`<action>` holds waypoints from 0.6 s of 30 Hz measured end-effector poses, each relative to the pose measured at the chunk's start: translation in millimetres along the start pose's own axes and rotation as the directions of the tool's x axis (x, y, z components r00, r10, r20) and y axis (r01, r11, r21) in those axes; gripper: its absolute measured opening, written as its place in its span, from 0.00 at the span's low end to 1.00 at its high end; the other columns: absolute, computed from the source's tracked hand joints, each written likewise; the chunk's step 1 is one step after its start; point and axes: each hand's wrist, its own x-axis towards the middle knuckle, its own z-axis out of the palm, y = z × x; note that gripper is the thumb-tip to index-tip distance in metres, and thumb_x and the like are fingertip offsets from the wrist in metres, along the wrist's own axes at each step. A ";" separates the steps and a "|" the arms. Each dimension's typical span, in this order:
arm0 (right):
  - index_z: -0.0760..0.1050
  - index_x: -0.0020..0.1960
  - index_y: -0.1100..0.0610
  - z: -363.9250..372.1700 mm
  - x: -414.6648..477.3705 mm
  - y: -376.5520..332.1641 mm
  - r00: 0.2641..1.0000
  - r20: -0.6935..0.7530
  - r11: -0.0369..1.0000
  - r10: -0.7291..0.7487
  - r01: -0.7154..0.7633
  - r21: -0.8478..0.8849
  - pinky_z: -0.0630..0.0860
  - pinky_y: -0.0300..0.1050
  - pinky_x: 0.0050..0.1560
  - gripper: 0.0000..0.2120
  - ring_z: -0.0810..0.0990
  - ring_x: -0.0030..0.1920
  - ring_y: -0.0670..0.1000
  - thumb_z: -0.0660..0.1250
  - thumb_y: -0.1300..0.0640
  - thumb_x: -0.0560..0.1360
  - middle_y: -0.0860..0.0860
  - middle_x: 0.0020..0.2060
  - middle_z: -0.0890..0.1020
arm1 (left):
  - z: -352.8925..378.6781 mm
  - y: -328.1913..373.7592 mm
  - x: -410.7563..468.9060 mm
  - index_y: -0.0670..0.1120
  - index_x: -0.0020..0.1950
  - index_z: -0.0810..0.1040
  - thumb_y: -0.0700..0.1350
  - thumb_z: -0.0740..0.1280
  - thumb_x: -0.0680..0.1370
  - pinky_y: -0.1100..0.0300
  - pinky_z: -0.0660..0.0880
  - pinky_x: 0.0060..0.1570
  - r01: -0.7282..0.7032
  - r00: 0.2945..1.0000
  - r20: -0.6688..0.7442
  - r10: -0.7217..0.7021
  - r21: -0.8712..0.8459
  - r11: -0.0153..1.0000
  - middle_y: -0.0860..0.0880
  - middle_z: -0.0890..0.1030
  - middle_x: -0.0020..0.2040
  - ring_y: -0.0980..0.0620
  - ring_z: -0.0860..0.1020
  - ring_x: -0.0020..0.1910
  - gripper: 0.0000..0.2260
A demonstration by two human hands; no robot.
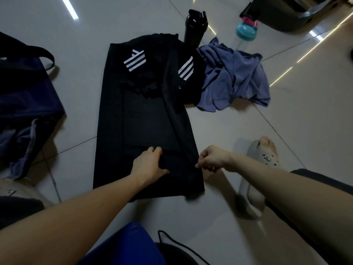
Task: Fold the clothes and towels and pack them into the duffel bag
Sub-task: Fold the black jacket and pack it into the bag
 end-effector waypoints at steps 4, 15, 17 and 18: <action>0.79 0.39 0.60 -36.8 -13.3 17.4 0.997 0.069 0.993 0.026 -0.034 0.115 0.74 0.42 0.32 0.07 0.78 0.32 0.53 0.70 0.64 0.76 0.58 0.33 0.79 | 0.3 0.3 -0.3 0.53 0.62 0.70 0.64 0.77 0.68 0.52 0.78 0.50 -0.003 1.000 -0.003 0.004 0.011 1.000 0.52 0.74 0.56 0.50 0.75 0.54 0.29; 0.74 0.45 0.68 -18.1 -6.8 47.4 0.990 -0.073 0.909 0.119 -0.079 0.410 0.82 0.56 0.38 0.03 0.81 0.31 0.61 0.63 0.69 0.77 0.66 0.35 0.78 | 0.8 1.1 -3.6 0.53 0.60 0.69 0.64 0.75 0.69 0.52 0.78 0.50 -0.020 1.000 0.014 0.019 0.040 0.999 0.52 0.71 0.54 0.51 0.74 0.53 0.28; 0.73 0.45 0.67 -18.2 -2.8 47.5 0.988 -0.097 0.896 0.121 -0.067 0.438 0.82 0.60 0.41 0.02 0.79 0.31 0.61 0.65 0.69 0.76 0.65 0.33 0.77 | -0.3 7.0 -5.2 0.53 0.60 0.70 0.63 0.74 0.71 0.51 0.78 0.50 -0.063 0.998 0.018 0.062 0.072 0.995 0.52 0.72 0.55 0.50 0.74 0.54 0.26; 0.73 0.43 0.65 -17.8 -1.0 47.6 0.990 -0.082 0.889 0.118 -0.068 0.453 0.81 0.60 0.41 0.04 0.77 0.29 0.58 0.67 0.68 0.76 0.61 0.30 0.75 | -0.2 12.0 -6.6 0.52 0.61 0.71 0.62 0.73 0.72 0.52 0.77 0.51 -0.114 0.993 0.023 0.112 0.088 0.990 0.52 0.72 0.55 0.50 0.74 0.54 0.24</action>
